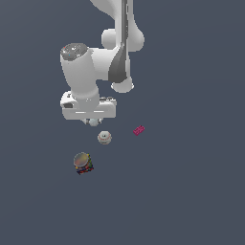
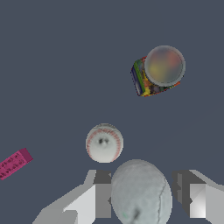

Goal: Pick up a designated object from a clutter of objects.

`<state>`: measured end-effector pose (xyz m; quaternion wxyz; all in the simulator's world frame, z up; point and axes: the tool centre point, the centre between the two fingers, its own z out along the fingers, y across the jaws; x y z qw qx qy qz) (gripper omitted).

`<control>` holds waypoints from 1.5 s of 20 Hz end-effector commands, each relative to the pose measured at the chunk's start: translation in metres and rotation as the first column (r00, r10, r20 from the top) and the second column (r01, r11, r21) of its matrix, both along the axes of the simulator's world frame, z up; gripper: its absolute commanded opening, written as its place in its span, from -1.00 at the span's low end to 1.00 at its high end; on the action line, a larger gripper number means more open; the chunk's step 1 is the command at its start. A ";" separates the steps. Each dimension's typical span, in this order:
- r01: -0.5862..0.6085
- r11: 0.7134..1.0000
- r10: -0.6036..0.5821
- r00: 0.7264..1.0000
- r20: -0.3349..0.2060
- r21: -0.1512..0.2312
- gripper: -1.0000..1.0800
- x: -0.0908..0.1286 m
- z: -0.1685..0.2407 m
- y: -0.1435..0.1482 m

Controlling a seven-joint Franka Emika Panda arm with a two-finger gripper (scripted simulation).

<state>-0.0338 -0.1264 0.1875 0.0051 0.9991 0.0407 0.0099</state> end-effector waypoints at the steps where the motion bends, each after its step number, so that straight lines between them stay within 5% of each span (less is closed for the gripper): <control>1: 0.000 1.000 0.000 1.000 -0.003 -0.001 -1.00 0.003 0.025 0.012; 18: -0.002 1.000 0.003 1.000 -0.016 0.006 -1.00 0.032 0.178 0.085; 30: -0.003 1.000 0.004 1.000 -0.020 0.009 -1.00 0.044 0.222 0.105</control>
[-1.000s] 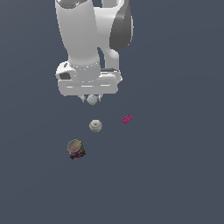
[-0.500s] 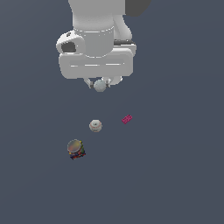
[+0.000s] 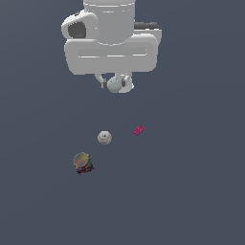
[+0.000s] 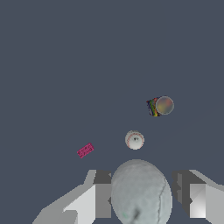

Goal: Pick up a designated object from a clutter of objects.

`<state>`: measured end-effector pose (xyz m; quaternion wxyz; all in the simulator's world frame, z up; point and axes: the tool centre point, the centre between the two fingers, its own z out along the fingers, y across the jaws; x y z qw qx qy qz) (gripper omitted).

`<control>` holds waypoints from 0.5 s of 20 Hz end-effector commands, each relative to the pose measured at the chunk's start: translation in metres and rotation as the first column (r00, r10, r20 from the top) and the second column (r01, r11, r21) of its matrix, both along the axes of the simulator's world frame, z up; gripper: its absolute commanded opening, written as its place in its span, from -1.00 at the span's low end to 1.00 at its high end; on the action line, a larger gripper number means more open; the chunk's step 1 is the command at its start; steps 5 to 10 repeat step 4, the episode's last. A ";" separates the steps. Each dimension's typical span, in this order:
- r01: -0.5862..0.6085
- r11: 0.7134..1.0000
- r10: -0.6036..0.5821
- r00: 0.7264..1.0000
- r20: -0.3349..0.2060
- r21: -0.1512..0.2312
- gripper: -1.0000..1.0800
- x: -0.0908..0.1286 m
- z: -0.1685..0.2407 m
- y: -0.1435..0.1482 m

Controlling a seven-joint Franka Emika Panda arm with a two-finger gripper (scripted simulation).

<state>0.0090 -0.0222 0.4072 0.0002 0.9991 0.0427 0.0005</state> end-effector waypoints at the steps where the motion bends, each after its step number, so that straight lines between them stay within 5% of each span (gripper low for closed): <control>1: 0.000 1.000 0.000 1.000 -0.001 0.000 -1.00 0.001 0.003 0.001; 10: 0.000 1.000 0.000 1.000 -0.001 0.000 -1.00 0.002 0.003 0.001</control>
